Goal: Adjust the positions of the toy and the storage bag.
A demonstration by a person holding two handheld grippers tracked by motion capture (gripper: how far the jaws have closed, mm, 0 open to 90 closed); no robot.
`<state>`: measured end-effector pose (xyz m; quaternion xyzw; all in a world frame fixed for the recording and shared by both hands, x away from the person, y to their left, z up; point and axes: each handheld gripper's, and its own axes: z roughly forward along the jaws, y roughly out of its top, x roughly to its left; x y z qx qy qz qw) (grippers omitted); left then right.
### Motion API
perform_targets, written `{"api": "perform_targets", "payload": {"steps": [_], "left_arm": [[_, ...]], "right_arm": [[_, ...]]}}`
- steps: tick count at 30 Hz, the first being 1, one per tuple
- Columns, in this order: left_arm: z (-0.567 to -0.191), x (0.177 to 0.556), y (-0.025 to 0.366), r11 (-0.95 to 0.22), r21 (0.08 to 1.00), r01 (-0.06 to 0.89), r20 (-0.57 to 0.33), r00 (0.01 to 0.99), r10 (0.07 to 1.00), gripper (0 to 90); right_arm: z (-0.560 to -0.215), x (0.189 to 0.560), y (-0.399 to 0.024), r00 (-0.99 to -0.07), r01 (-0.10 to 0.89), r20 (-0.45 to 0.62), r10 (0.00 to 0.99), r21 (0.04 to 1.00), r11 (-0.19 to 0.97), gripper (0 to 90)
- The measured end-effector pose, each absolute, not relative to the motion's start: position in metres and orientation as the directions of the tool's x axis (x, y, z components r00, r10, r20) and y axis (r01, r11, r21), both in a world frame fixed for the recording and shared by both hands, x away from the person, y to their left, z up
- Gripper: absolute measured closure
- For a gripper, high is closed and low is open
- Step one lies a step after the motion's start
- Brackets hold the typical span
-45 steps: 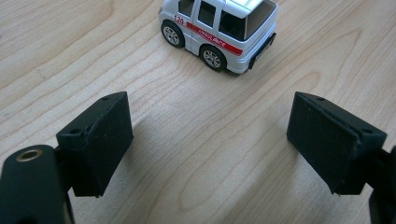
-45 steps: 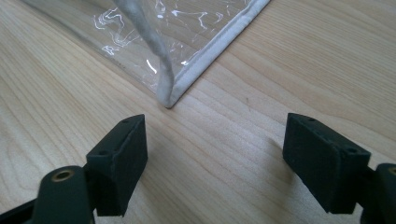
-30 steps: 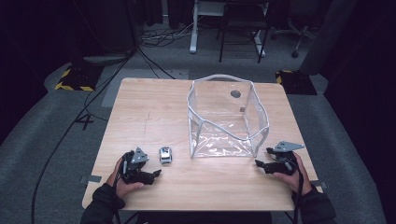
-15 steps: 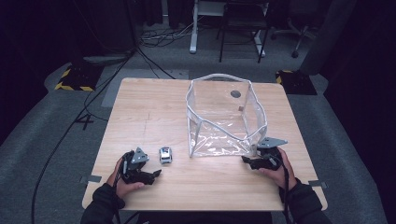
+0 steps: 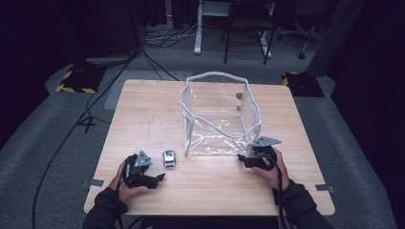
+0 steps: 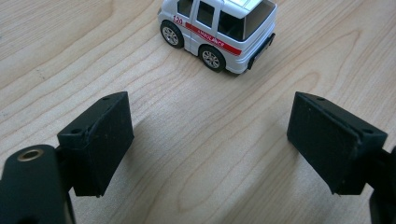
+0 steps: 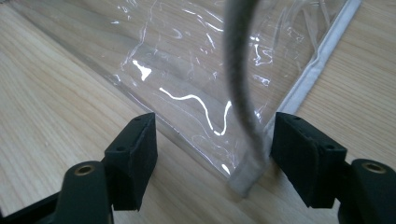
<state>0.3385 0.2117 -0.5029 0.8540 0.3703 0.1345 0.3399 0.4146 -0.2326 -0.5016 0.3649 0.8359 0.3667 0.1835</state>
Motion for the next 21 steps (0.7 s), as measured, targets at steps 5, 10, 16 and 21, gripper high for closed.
{"api": "perform_targets", "payload": {"steps": [5, 10, 16, 21], "left_arm": [[-0.503, 0.338, 0.212, -0.493, 0.681, 0.542, -0.024, 0.689, 0.724, 14.7], [-0.503, 0.338, 0.211, -0.489, 0.68, 0.546, -0.027, 0.686, 0.727, 14.6], [-0.503, 0.337, 0.21, -0.486, 0.68, 0.549, -0.019, 0.676, 0.737, 14.6], [-0.502, 0.337, 0.201, -0.474, 0.673, 0.568, -0.021, 0.655, 0.755, 13.9]], "right_arm": [[-0.502, 0.415, -0.216, -0.662, 0.478, -0.04, 0.749, 0.747, 0.462, 30.9], [-0.502, 0.413, -0.214, -0.671, 0.475, -0.025, 0.741, 0.753, 0.455, 27.3], [-0.502, 0.402, -0.224, -0.715, 0.442, -0.036, 0.698, 0.75, 0.492, 25.9], [-0.502, 0.396, -0.251, -0.71, 0.444, -0.043, 0.703, 0.748, 0.493, 26.1]]}}
